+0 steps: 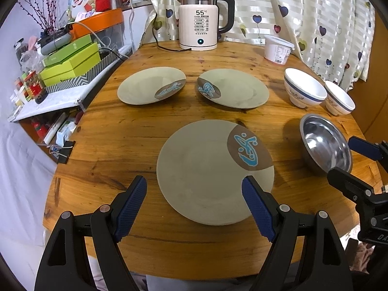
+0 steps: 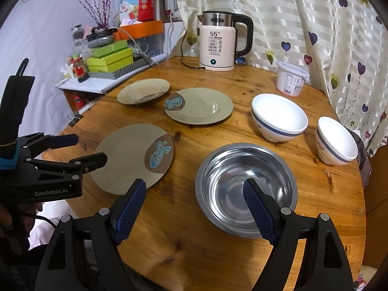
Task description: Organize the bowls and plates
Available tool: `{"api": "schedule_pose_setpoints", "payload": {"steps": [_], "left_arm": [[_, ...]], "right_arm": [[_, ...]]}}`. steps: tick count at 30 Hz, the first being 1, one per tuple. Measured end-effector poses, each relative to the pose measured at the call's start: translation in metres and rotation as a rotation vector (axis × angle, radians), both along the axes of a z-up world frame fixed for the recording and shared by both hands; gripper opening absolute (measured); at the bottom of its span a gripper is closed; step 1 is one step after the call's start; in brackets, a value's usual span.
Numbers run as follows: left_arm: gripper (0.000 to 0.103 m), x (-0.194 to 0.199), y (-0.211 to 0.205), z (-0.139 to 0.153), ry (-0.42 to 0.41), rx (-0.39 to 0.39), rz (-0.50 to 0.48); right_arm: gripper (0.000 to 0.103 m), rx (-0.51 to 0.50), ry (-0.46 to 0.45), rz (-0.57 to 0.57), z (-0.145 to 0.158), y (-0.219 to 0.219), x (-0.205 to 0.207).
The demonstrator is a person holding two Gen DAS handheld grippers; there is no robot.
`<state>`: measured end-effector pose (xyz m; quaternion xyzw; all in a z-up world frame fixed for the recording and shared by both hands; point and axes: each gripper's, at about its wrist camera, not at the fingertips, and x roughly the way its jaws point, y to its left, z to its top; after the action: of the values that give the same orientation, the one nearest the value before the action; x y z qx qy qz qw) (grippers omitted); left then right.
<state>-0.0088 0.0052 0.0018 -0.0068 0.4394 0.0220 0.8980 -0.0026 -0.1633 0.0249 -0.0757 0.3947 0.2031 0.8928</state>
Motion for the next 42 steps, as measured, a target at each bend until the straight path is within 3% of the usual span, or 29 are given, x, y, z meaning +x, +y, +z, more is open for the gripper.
{"api": "schedule_pose_setpoints", "payload": {"steps": [42], "left_arm": [[0.081,0.0033,0.0082,-0.0044,0.006,-0.022,-0.007]], "right_arm": [[0.083,0.006,0.005,0.019,0.0033,0.0046,0.0007]]}}
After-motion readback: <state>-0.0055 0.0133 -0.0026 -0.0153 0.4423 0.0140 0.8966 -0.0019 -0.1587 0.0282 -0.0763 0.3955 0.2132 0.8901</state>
